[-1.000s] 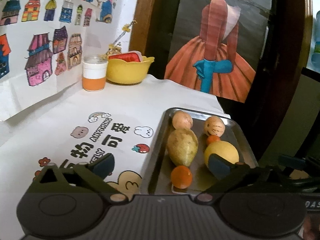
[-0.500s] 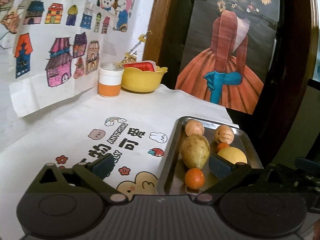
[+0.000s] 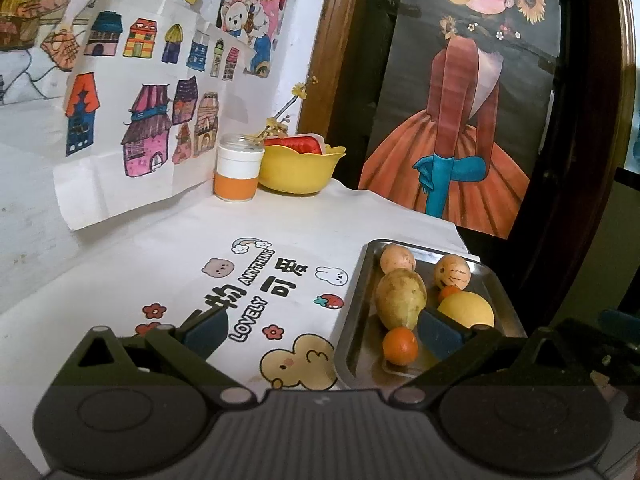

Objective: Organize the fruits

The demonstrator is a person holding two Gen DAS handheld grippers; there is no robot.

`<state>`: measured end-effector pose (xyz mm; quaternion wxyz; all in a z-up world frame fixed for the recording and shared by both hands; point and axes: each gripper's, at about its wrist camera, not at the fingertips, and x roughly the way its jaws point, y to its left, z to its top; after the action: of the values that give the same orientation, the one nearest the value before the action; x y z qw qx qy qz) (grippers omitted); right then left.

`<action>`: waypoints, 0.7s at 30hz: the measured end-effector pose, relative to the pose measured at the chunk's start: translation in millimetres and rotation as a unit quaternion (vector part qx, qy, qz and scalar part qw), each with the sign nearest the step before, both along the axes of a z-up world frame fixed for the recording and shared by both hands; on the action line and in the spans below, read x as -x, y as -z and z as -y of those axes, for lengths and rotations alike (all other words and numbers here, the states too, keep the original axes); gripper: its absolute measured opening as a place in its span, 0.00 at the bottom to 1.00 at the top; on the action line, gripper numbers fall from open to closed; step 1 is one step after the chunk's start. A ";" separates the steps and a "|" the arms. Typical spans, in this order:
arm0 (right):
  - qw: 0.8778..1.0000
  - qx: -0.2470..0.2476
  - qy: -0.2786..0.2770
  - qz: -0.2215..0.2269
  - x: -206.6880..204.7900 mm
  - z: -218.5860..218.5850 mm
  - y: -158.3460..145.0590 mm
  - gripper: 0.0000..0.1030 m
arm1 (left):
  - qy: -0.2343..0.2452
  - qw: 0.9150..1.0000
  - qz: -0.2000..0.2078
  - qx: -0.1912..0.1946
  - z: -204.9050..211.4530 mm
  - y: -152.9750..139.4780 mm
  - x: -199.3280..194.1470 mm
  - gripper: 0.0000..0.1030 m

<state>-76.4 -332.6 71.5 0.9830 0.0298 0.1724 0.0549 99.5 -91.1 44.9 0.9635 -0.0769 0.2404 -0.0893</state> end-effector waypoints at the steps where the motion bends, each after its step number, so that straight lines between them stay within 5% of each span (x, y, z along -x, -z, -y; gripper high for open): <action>1: 1.000 0.001 0.000 0.001 2.1 -1.1 -0.2 0.99 | 0.000 1.000 0.001 0.000 -1.2 -0.4 1.5 1.00; 21: 1.000 0.018 0.000 0.014 49.2 -44.8 11.8 0.99 | -0.013 1.000 0.012 -0.012 -44.3 4.6 44.9 1.00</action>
<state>-125.7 -287.8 59.7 0.9857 0.0115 0.1596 0.0525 54.6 -46.8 40.3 0.9682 -0.0675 0.2292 -0.0746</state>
